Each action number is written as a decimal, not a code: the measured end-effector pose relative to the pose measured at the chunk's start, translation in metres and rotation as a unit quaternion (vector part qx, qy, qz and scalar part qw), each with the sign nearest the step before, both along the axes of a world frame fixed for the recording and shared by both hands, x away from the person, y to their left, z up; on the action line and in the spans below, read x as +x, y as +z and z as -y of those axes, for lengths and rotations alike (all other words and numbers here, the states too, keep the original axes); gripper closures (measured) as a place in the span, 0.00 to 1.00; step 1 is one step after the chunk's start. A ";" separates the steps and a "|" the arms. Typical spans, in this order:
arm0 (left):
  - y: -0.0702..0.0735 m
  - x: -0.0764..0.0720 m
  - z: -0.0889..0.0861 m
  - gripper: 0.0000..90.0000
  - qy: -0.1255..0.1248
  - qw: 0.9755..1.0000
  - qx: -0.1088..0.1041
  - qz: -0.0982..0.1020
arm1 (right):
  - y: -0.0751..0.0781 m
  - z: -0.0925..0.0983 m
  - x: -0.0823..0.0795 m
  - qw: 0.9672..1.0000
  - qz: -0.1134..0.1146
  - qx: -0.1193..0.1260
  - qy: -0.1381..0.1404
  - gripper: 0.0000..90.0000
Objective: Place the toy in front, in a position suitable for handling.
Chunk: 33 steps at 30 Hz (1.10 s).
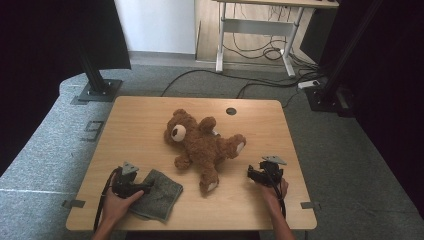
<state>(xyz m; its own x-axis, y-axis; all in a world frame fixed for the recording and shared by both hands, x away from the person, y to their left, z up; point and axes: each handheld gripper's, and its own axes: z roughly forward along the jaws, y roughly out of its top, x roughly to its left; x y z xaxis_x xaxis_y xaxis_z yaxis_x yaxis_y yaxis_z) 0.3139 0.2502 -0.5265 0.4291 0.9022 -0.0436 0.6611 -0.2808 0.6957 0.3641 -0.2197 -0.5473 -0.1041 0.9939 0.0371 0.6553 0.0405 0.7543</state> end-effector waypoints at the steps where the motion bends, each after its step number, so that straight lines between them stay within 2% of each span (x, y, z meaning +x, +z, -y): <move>1: 0.000 -0.001 -0.001 0.17 0.000 1.000 -0.003 0.000 | 0.002 -0.001 -0.001 1.000 0.005 0.004 0.003 0.22; 5: 0.001 -0.002 -0.003 0.17 0.005 1.000 -0.007 0.002 | 0.009 -0.008 -0.007 1.000 0.023 0.014 0.016 0.23; 8: 0.002 -0.002 -0.004 0.18 0.007 1.000 -0.009 0.003 | 0.015 -0.019 -0.015 0.998 0.038 0.026 0.042 0.23; 17: 0.003 -0.003 -0.006 0.18 0.009 1.000 -0.012 0.005 | 0.024 -0.041 -0.026 0.993 0.053 0.058 0.088 0.22; 20: 0.004 -0.003 -0.008 0.18 0.010 1.000 -0.016 0.007 | 0.026 -0.051 -0.029 0.990 0.057 0.068 0.111 0.22; 24: 0.005 -0.003 -0.009 0.19 0.013 1.000 -0.019 0.010 | 0.027 -0.059 -0.032 0.988 0.058 0.077 0.124 0.22; 26: 0.005 -0.004 -0.009 0.19 0.013 1.000 -0.019 0.012 | 0.028 -0.068 -0.034 0.985 0.060 0.082 0.138 0.23; 27: 0.006 -0.004 -0.009 0.19 0.013 1.000 -0.019 0.013 | 0.028 -0.068 -0.034 0.985 0.060 0.082 0.138 0.23; 28: 0.007 -0.004 -0.010 0.19 0.014 1.000 -0.020 0.015 | 0.030 -0.075 -0.036 0.983 0.060 0.085 0.150 0.23; 30: 0.007 -0.004 -0.010 0.19 0.014 1.000 -0.021 0.016 | 0.030 -0.078 -0.036 0.982 0.061 0.086 0.155 0.23; 33: 0.007 -0.004 -0.011 0.19 0.015 1.000 -0.023 0.015 | 0.032 -0.093 -0.033 0.978 0.059 0.099 0.172 0.25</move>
